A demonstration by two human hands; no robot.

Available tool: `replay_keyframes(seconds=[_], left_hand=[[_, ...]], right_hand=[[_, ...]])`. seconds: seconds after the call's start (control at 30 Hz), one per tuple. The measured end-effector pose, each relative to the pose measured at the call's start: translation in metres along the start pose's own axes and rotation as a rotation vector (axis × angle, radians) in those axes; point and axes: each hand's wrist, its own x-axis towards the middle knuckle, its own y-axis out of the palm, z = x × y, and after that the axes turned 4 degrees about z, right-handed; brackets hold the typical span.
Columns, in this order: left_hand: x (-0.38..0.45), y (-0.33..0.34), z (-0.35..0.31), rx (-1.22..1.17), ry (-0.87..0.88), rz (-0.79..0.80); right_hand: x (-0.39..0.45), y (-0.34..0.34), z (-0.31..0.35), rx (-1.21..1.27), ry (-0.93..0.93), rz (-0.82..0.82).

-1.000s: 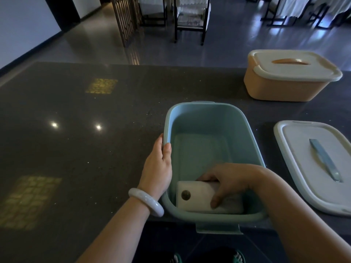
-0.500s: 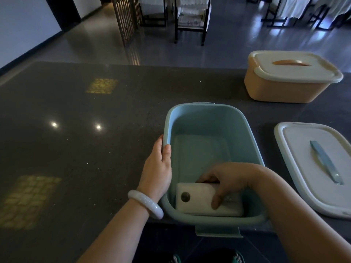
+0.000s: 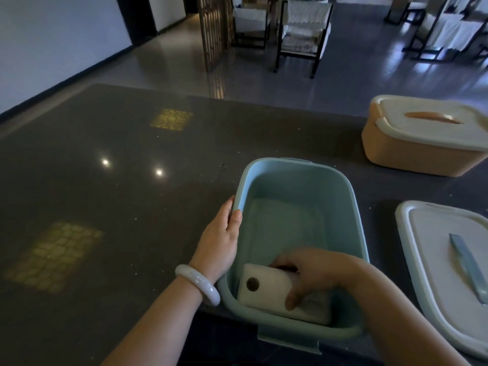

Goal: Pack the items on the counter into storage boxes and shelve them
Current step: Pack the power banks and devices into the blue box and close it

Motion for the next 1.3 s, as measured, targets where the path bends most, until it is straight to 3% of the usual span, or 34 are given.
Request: replay_keyframes(seconds=[0.2, 0.33, 0.47, 0.6, 0.77, 1.07, 1.3], left_hand=[[-0.006, -0.008, -0.011, 0.146, -0.033, 0.029], [-0.027, -0.024, -0.012, 0.339, -0.06, -0.13], [-0.073, -0.053, 0.001, 0.653, -0.111, -0.3], [-0.124, -0.084, 0.02, 0.903, -0.288, -0.369], [-0.191, -0.113, 0.044, 1.058, -0.573, -0.403], [-0.322, -0.162, 0.1, 0.955, -0.874, -0.573], [-0.408, -0.209, 0.159, 0.747, -0.994, -0.681]], right_hand=[[-0.006, -0.008, 0.01, -0.104, -0.013, -0.009], [-0.015, -0.034, 0.029, -0.371, -0.022, -0.271], [-0.006, -0.054, 0.075, -0.399, -0.25, -0.521], [0.019, -0.038, 0.144, -0.551, -0.52, -0.436], [0.049, 0.001, 0.226, -0.788, -0.628, -0.221], [0.084, 0.094, 0.355, -1.067, -0.772, -0.051], [0.095, 0.174, 0.44, -0.943, -0.745, 0.056]])
